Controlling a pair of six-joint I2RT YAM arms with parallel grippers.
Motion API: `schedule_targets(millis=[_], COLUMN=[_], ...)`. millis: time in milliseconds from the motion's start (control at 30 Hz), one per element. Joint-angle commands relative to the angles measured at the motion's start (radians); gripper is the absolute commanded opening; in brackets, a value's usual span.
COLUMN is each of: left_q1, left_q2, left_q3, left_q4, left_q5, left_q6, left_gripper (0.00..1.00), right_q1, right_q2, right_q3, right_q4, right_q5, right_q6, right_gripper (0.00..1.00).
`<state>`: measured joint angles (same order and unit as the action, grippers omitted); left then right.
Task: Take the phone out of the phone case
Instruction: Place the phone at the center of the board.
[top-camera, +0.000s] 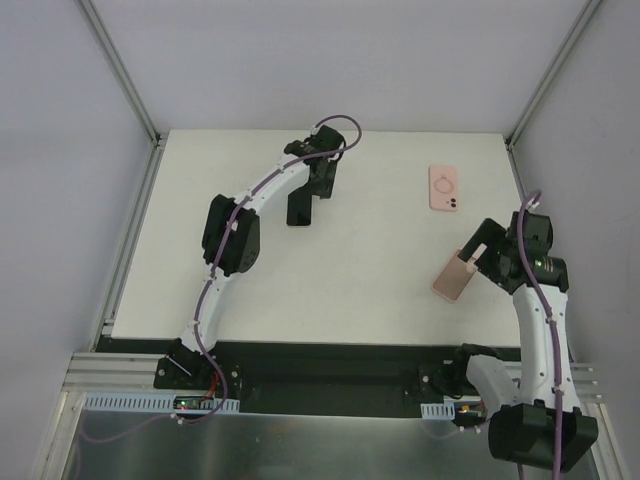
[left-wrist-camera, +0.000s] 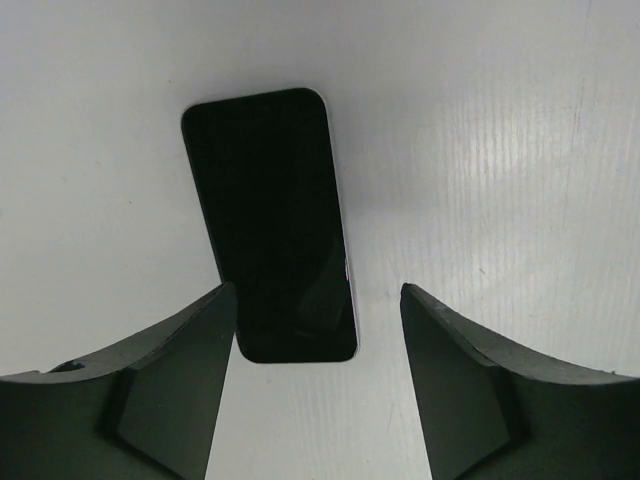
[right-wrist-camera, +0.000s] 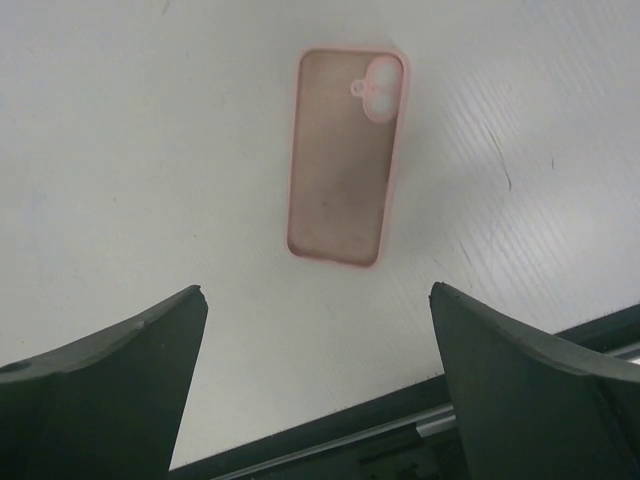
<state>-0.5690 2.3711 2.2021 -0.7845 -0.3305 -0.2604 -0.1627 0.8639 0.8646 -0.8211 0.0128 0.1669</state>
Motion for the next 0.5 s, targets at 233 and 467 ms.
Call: schedule_targets(millis=[233, 467], left_q1=[0.012, 0.012], left_q2=[-0.494, -0.772], left_q3=[-0.463, -0.791], left_q4=[0.082, 0.165], left_q5=[0.318, 0.421], left_q6=[-0.125, -0.203], left_gripper=[0.71, 0.77], right_q1=[0.077, 0.08], right_q2=[0.623, 0.877], right_q3=[0.395, 0.575], right_q4=[0.063, 0.191], right_q5=[0.022, -0.033], right_q6=[-0.035, -0.09], right_gripper=[0.96, 0.96])
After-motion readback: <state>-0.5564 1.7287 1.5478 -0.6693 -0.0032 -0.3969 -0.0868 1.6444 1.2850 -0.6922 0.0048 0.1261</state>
